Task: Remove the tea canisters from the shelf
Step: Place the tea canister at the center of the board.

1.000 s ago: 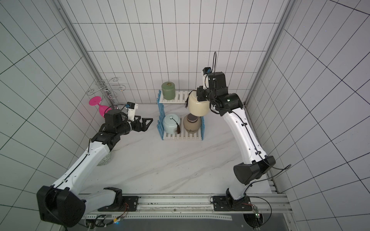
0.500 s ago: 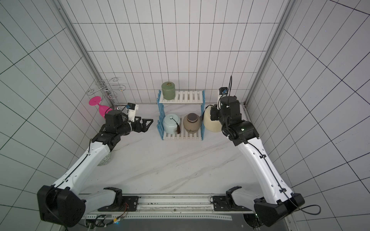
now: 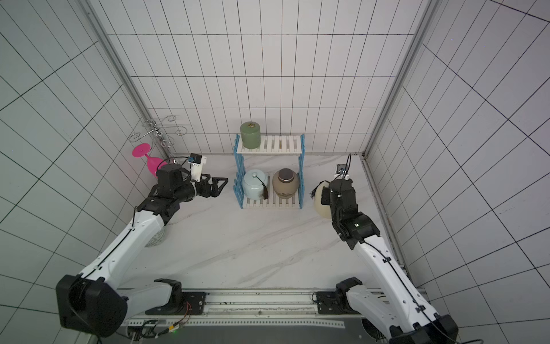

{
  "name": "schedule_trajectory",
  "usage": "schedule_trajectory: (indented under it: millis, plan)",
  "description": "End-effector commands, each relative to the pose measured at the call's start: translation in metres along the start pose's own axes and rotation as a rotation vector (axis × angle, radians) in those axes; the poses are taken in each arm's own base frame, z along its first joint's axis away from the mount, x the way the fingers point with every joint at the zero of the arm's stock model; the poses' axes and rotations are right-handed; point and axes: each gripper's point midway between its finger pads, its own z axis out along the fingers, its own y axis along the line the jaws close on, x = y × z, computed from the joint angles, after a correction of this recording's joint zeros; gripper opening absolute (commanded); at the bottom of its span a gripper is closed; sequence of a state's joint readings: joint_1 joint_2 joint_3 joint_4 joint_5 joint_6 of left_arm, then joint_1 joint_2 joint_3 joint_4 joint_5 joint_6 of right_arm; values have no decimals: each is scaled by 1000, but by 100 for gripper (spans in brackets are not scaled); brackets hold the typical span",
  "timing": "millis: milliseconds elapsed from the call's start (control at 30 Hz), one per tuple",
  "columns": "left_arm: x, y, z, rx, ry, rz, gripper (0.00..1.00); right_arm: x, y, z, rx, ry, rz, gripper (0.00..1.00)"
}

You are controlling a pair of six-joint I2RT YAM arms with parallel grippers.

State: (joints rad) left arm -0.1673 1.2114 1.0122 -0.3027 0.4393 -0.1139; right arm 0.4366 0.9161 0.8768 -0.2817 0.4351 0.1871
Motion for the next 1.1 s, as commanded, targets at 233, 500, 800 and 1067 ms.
schedule_trajectory:
  millis: [233,500,800,1067]
  plan:
    - [2,2,3,5,-5,9,99,7,-50,-8,149,-166,248,0]
    - [3,2,4,4,-4,10,99,49,-91,-10,328,-161,325,0]
    - [2,4,4,-1,-6,9,99,85,-130,-22,522,-160,359,0]
    - [2,4,3,3,-7,9,99,108,-140,-20,567,-128,393,0]
